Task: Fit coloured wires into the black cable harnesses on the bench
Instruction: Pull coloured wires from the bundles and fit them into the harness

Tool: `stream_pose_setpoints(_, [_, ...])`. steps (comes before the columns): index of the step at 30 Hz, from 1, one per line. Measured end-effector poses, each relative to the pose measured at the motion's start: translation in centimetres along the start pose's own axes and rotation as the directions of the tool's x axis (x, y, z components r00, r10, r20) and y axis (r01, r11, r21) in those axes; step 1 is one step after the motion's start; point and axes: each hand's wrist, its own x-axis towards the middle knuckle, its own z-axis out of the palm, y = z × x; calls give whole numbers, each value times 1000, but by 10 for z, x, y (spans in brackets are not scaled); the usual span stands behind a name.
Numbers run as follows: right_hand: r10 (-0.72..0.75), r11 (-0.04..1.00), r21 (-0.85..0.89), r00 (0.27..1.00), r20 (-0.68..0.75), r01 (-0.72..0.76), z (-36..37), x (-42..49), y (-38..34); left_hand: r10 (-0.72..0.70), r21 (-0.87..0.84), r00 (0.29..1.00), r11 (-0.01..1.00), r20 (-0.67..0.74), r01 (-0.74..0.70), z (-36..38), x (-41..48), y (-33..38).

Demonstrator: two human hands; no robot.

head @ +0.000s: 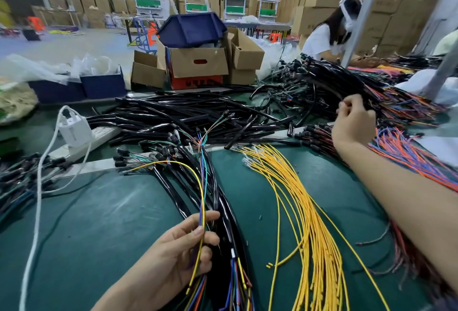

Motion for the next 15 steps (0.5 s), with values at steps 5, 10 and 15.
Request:
stream_pose_setpoints(5, [-193, 896, 414, 980, 41, 159, -24, -18, -84, 134, 11, 979, 991, -157, -134, 12, 1, -3])
stream_pose_setpoints(10, [-330, 590, 792, 849, 413, -157, -54, -61, -158, 215, 66, 942, 977, -258, -205, 18, 2, -6])
stream_pose_setpoints(15, [-401, 440, 774, 671, 624, -456, -68, -98, -190, 168, 57, 963, 986, -211, -159, 17, -1, -3])
